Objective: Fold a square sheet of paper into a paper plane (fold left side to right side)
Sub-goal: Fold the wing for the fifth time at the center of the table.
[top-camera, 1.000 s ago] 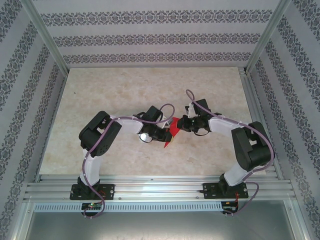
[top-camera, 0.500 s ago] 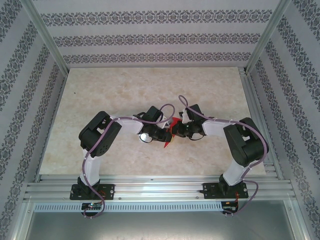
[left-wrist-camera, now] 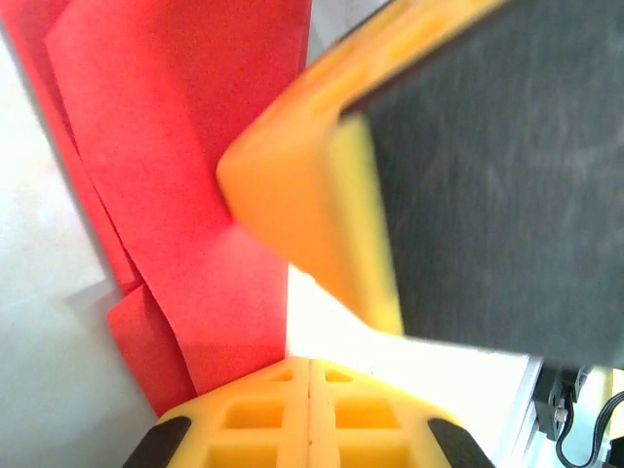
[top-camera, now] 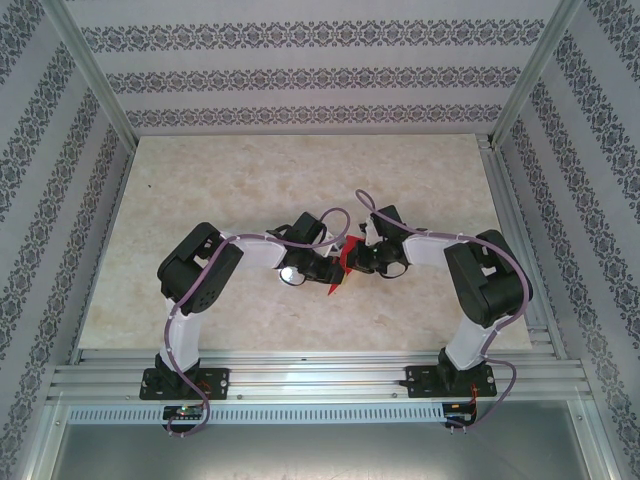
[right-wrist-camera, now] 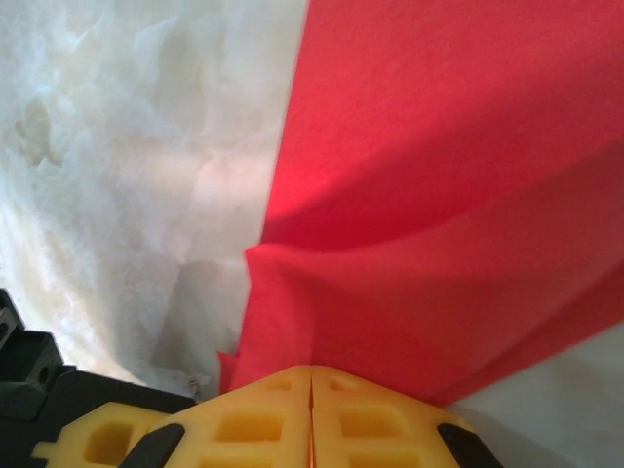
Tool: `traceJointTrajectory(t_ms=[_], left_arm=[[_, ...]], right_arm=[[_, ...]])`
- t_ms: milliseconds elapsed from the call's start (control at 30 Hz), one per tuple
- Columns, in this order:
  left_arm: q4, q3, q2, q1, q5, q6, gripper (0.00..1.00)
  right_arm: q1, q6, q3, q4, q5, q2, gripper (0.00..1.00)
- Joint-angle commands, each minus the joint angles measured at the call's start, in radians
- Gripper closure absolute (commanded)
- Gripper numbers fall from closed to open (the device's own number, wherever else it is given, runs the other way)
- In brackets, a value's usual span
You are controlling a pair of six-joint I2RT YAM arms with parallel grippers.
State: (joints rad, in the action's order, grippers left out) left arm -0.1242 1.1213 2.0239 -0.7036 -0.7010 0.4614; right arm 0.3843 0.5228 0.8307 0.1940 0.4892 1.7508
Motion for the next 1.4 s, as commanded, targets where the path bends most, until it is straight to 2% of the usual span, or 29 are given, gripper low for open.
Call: traceJointTrajectory(t_ms=[0, 233, 433, 567, 633, 733, 800, 1000, 1367], left_arm=[[-0.109, -0.066, 0.036, -0.02, 0.083, -0.013, 1.0], [-0.096, -0.093, 0.023, -0.02, 0.083, -0.01, 1.0], [-0.079, -0.098, 0.018, -0.022, 0.08, 0.0, 1.0], [-0.078, -0.094, 0.014, -0.023, 0.081, 0.002, 1.0], [-0.079, -0.094, 0.012, -0.025, 0.082, 0.001, 1.0], [-0.079, -0.095, 0.011, -0.027, 0.081, 0.001, 1.0], [-0.077, -0.095, 0.012, -0.027, 0.081, 0.002, 1.0], [-0.079, -0.092, 0.013, -0.029, 0.08, -0.001, 1.0], [-0.078, -0.113, 0.011, -0.03, 0.078, 0.0, 1.0]], right_arm=[[-0.074, -0.067, 0.014, 0.073, -0.199, 0.007, 0.91], [-0.146, -0.127, 0.061, 0.127, -0.26, 0.018, 0.91], [-0.161, -0.142, 0.079, 0.163, -0.2, -0.073, 0.91], [-0.133, -0.086, 0.036, 0.139, -0.119, -0.169, 0.91], [-0.099, -0.02, -0.011, 0.069, -0.068, -0.192, 0.91], [-0.03, 0.086, -0.06, -0.087, -0.024, -0.166, 0.91], [0.008, 0.113, -0.046, -0.128, -0.03, -0.113, 0.91], [0.033, 0.107, 0.007, -0.137, -0.102, -0.002, 0.91], [-0.055, -0.039, 0.051, 0.025, -0.343, 0.037, 0.91]])
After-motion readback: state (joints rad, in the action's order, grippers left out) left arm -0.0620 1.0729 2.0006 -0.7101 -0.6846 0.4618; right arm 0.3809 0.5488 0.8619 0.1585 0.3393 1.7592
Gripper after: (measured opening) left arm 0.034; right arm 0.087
